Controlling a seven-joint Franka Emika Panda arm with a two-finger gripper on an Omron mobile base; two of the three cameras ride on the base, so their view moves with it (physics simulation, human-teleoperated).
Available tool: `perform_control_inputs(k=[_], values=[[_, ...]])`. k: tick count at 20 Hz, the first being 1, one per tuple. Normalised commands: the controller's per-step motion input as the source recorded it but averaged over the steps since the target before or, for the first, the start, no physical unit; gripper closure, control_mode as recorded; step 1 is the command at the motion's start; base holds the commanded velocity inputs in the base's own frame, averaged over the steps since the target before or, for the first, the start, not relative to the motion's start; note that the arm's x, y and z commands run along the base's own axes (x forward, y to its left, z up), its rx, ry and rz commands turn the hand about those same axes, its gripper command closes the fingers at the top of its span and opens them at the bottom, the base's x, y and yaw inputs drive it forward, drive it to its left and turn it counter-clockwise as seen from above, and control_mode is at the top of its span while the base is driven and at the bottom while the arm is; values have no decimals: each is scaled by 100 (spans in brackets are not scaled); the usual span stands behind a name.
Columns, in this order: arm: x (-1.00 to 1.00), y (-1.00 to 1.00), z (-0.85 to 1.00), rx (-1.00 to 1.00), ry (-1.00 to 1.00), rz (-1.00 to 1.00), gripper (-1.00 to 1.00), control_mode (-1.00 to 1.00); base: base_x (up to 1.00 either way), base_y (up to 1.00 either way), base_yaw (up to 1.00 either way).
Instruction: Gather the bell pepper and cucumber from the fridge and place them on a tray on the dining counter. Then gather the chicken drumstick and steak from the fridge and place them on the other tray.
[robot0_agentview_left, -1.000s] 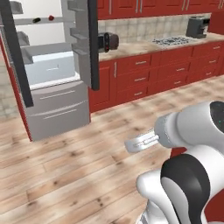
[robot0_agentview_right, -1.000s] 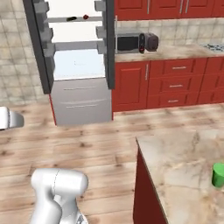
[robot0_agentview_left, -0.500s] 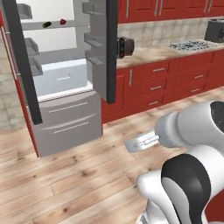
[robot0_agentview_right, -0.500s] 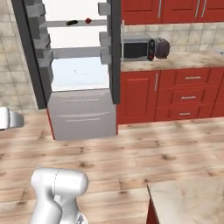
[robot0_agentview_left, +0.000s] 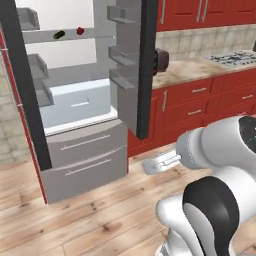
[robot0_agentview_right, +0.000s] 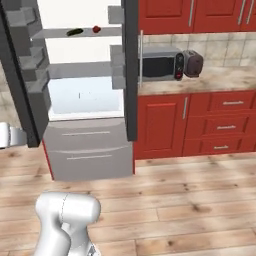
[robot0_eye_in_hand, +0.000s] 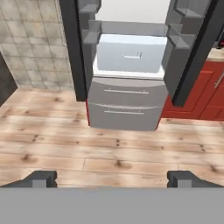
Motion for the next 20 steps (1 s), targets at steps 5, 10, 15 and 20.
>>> perform_control_inputs(k=[5, 10, 15, 20], values=[[0, 0, 0, 0, 0, 0, -100, 100, 100, -27, 5], [0, 0, 0, 0, 0, 0, -100, 100, 100, -2, 1], [0, 0, 0, 0, 0, 0, -100, 100, 85, 4, 0], [0, 0, 0, 0, 0, 0, -100, 100, 66, -3, 4]])
